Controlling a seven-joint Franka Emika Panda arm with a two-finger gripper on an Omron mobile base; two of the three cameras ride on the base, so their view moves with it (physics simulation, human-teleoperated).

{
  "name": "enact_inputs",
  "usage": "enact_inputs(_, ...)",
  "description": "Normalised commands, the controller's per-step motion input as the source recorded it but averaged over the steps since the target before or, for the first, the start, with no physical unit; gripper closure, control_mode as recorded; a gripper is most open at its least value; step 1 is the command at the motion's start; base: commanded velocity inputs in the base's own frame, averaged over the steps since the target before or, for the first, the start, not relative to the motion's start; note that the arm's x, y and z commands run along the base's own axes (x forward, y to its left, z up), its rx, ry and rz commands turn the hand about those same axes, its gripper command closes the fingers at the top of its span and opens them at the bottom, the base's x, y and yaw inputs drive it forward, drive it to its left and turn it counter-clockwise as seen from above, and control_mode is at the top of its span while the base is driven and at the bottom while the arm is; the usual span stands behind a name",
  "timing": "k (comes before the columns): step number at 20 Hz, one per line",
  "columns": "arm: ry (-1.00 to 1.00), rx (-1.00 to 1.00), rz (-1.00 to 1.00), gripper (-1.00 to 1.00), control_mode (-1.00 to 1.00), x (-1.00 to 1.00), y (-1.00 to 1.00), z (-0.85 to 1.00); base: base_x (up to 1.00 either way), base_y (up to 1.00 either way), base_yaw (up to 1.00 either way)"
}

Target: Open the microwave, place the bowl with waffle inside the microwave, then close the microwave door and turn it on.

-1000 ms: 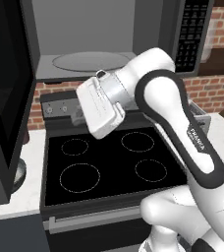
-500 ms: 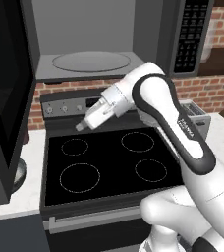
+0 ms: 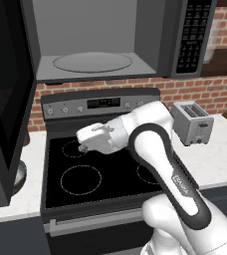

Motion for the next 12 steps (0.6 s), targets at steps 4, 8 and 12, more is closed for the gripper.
enact_inputs(4,0.64,0.00,-0.38,1.00,-1.00,0.38,0.04,-0.10,0.00,0.00,0.00)
enact_inputs(8,0.64,0.00,-0.32,-1.00,-1.00,0.59,0.30,-0.24,0.00,0.00,0.00)
enact_inputs(12,0.47,-0.04,-0.26,-1.00,-1.00,0.55,0.42,-0.23,0.00,0.00,0.00)
